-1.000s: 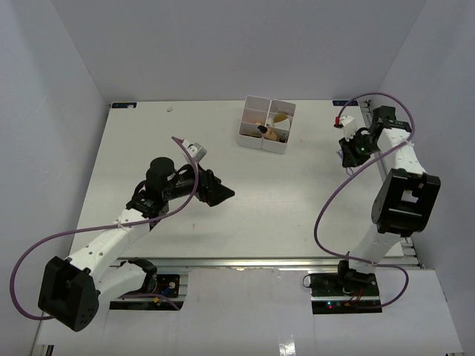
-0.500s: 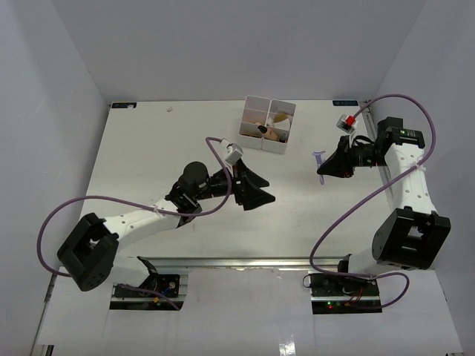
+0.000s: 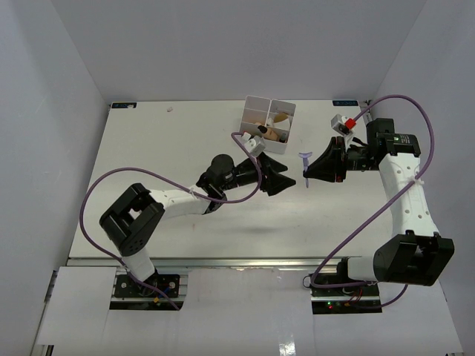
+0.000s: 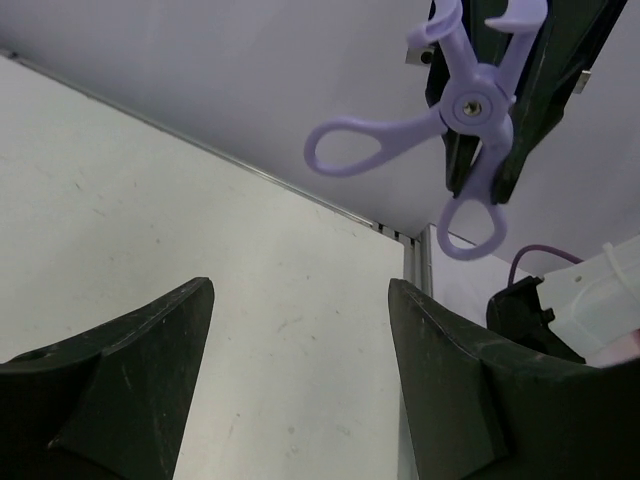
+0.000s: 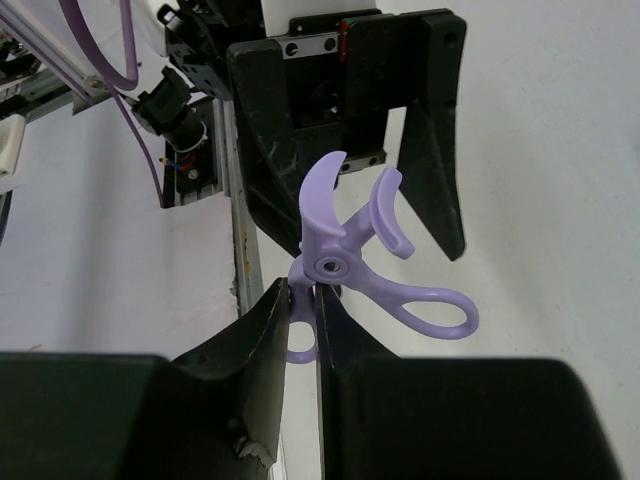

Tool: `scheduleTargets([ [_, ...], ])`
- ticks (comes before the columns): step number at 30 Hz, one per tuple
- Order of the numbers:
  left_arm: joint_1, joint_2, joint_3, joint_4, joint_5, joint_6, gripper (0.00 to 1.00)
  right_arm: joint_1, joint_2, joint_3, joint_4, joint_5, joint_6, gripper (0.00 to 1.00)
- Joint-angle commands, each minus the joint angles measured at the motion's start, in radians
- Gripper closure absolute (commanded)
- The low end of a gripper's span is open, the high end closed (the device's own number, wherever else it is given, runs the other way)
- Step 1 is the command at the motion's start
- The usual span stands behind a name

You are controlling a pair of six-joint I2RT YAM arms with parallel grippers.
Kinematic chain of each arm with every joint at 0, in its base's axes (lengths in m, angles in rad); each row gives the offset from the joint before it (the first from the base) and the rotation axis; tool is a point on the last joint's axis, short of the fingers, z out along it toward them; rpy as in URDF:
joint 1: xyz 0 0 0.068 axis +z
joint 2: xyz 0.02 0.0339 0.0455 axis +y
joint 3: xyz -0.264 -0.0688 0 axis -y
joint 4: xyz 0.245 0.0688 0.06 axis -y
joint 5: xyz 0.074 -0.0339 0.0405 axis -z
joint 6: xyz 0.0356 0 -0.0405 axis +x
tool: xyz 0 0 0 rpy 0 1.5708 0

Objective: Organize the makeup

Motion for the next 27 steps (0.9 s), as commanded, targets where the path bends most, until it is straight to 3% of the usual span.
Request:
scheduleTargets([
  [1,-0.011,-0.021,0.046,0.08,-0.03,0.144,0.19,0.024,-0.069,-0.006,0.011,-0.078,0.02,0.82],
  [10,-0.013,0.002,0.045,0.134,0.001,0.204,0.2,0.04,-0.113,-0.073,0.096,-0.09,0.09,0.82],
  [20,-0.061,0.024,-0.001,0.256,-0.128,0.239,0.22,0.043,-0.138,-0.111,0.245,-0.176,0.252,0.82],
  [27,-0.069,-0.165,-0.223,0.211,-0.185,0.227,0.22,0.045,-0.156,-0.068,0.307,-0.086,0.288,0.83],
])
